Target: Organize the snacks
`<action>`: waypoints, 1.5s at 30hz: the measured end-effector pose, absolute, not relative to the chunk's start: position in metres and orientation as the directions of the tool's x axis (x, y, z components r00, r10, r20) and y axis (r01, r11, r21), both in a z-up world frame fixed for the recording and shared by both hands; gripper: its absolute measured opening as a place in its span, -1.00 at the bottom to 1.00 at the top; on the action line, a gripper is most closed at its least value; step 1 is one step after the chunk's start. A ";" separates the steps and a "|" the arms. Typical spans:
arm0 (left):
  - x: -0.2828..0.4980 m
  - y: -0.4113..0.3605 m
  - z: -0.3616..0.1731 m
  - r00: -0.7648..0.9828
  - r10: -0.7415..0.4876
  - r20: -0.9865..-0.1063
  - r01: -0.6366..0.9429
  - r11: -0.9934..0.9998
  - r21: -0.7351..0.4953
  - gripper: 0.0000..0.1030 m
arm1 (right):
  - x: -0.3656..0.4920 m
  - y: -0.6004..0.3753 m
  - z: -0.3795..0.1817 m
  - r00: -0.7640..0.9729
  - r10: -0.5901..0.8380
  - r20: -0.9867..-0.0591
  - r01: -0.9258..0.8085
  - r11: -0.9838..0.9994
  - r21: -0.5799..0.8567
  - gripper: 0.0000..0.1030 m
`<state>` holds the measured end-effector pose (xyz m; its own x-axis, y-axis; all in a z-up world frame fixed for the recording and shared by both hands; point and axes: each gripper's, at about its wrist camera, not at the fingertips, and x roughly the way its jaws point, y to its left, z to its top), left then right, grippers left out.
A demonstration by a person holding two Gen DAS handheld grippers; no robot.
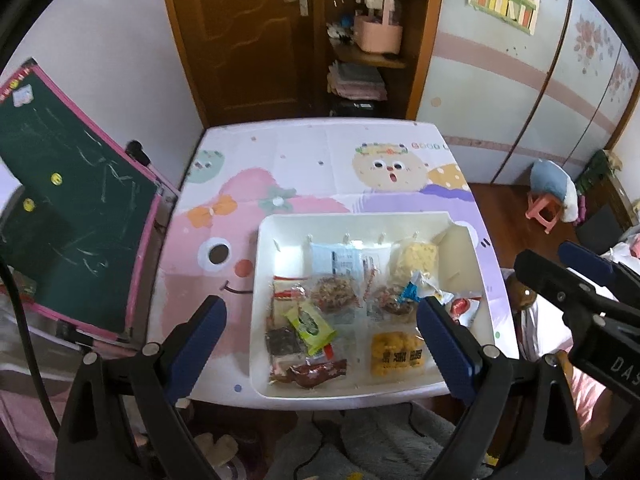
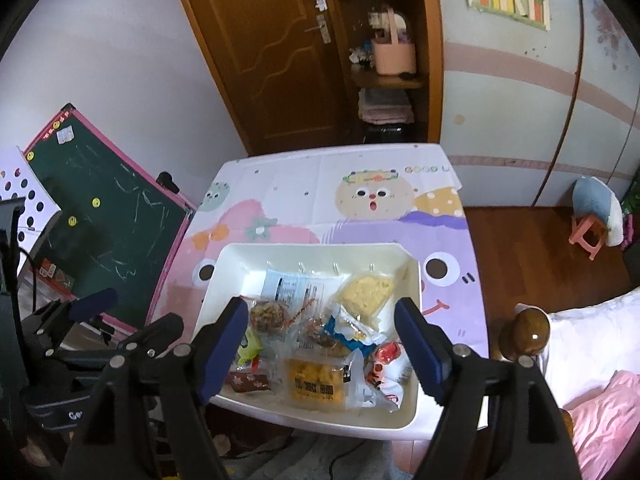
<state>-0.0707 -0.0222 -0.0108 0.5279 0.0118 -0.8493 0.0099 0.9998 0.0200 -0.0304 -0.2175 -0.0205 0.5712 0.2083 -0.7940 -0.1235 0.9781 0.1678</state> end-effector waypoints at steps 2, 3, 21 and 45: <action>-0.074 -0.022 -0.005 0.541 0.022 -0.840 0.005 1.000 0.030 0.85 | -0.033 -0.217 -0.015 0.583 0.208 -0.786 -0.119 0.978 0.171 0.49; -0.076 -0.022 -0.002 0.548 0.026 -0.836 0.004 0.999 0.034 0.85 | -0.035 -0.215 -0.012 0.590 0.202 -0.781 -0.118 0.979 0.164 0.49; -0.079 -0.019 0.013 0.574 0.038 -0.818 -0.002 0.999 0.045 0.85 | -0.040 -0.212 -0.001 0.617 0.186 -0.765 -0.098 0.982 0.160 0.49; -0.084 -0.009 0.016 0.574 0.037 -0.818 -0.026 0.999 0.026 0.85 | -0.043 -0.208 -0.003 0.612 0.189 -0.768 -0.105 0.982 0.158 0.49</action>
